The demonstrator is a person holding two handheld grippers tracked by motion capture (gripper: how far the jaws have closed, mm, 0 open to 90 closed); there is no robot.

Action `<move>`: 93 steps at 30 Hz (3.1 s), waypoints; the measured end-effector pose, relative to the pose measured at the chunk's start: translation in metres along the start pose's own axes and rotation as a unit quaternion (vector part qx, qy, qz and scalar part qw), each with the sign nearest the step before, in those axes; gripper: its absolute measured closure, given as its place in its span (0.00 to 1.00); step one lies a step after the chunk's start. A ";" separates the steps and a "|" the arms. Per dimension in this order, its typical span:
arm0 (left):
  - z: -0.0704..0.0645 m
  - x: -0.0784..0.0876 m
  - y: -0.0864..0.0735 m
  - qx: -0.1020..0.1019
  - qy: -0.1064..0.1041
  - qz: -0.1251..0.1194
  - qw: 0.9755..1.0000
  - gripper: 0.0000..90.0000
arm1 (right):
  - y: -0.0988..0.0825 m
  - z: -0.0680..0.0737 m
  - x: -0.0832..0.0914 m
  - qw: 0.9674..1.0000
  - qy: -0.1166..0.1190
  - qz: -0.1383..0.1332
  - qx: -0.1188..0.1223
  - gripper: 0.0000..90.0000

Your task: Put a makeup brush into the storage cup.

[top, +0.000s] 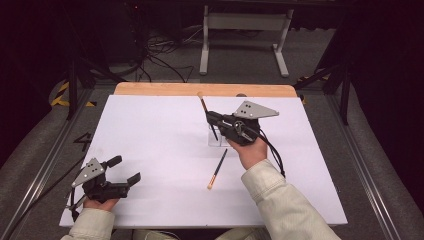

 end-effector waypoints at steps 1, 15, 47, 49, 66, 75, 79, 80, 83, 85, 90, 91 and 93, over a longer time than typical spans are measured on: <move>0.000 0.000 0.000 0.000 0.000 0.000 1.000 0.02 | 0.000 -0.004 0.000 1.000 -0.005 -0.001 0.001 0.92; 0.000 0.000 0.000 -0.001 -0.001 0.001 1.000 0.02 | 0.001 -0.031 0.002 0.999 -0.036 -0.019 0.004 0.92; -0.001 0.000 0.000 0.001 -0.004 0.000 1.000 0.02 | -0.012 -0.082 -0.008 0.994 -0.097 -0.040 -0.035 0.92; -0.001 0.000 0.000 0.001 -0.004 0.000 1.000 0.02 | -0.018 -0.083 -0.010 0.994 -0.100 -0.038 -0.034 0.92; -0.001 0.000 0.000 0.001 -0.004 0.000 1.000 0.02 | -0.040 -0.088 -0.019 0.994 -0.100 -0.015 -0.045 0.92; -0.001 0.000 0.000 0.001 -0.004 0.000 1.000 0.02 | -0.050 -0.088 -0.023 0.994 -0.099 0.003 -0.049 0.92; -0.001 0.000 0.000 0.001 -0.004 0.000 1.000 0.02 | -0.053 -0.088 -0.024 0.994 -0.098 0.009 -0.050 0.92; -0.001 0.000 0.000 0.001 -0.004 0.000 1.000 0.02 | -0.054 -0.088 -0.024 0.994 -0.098 0.011 -0.050 0.92; -0.001 0.000 0.000 0.001 -0.004 0.000 1.000 0.02 | -0.057 -0.088 -0.026 0.994 -0.097 0.016 -0.050 0.92; -0.001 0.000 0.000 0.001 -0.004 0.000 1.000 0.02 | -0.059 -0.088 -0.026 0.994 -0.099 0.021 -0.049 0.92; -0.001 0.000 0.000 0.001 -0.004 0.000 1.000 0.02 | -0.059 -0.088 -0.027 0.993 -0.099 0.023 -0.052 0.92; -0.001 0.000 0.000 0.001 -0.004 0.000 1.000 0.02 | -0.060 -0.088 -0.027 0.994 -0.099 0.023 -0.052 0.92; -0.001 0.000 0.000 0.001 -0.004 0.000 1.000 0.02 | -0.061 -0.088 -0.027 0.993 -0.098 0.025 -0.053 0.92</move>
Point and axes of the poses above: each handheld gripper's, and its own axes: x roughly backward along the jaws, y roughly out of its top, z roughly to its left, the point moved 10 cm from there along -x, roughly forward along the jaws, and after that the axes turned 5 degrees about -y, right-handed, at the moved point
